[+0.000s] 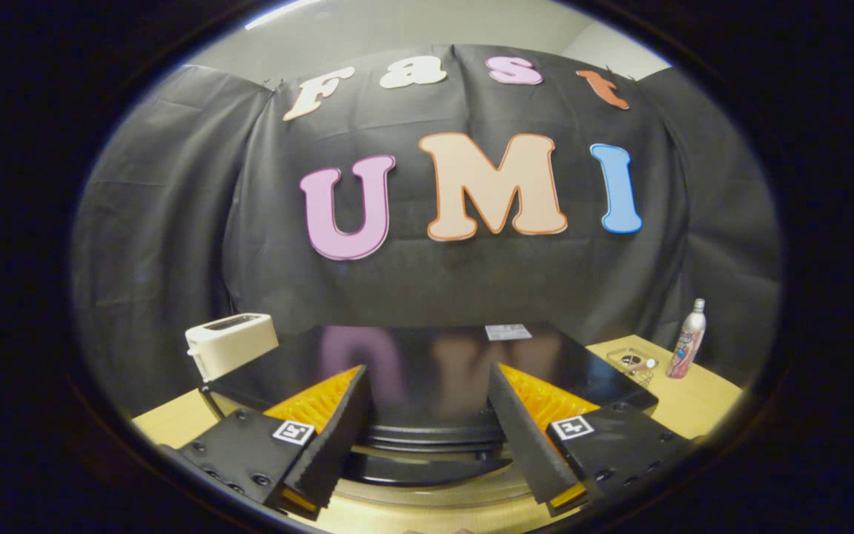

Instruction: Open the toaster oven, put the food inside, and close the toaster oven door.

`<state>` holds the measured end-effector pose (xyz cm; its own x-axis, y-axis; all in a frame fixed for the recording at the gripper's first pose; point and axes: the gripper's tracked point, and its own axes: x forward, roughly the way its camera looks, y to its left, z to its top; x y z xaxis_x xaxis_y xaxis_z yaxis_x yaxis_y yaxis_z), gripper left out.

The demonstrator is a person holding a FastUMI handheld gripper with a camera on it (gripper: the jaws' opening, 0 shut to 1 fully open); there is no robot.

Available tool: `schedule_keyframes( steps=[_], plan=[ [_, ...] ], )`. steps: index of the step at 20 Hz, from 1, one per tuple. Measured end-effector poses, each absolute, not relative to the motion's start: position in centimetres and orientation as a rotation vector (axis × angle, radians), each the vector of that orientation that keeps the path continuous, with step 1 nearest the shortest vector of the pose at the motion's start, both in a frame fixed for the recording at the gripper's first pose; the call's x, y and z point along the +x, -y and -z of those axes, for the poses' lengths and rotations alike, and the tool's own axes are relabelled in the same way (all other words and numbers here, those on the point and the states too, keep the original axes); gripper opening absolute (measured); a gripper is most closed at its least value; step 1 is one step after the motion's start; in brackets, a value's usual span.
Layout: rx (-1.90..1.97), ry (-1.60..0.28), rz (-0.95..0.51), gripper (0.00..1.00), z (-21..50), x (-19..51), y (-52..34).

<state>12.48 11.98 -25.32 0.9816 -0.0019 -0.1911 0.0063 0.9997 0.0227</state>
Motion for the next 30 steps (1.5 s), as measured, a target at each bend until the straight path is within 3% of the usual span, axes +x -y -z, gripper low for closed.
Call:
schedule_keyframes(
  steps=[16, 25, 30],
  plan=[
    [0.043, -0.077, -0.038, 0.98, 25.3, 5.5, -12.4],
    [0.052, -0.168, -0.07, 0.98, 27.6, 0.5, -12.6],
    [0.071, -0.316, -0.099, 0.98, 31.1, -2.6, -12.6]
  ],
)
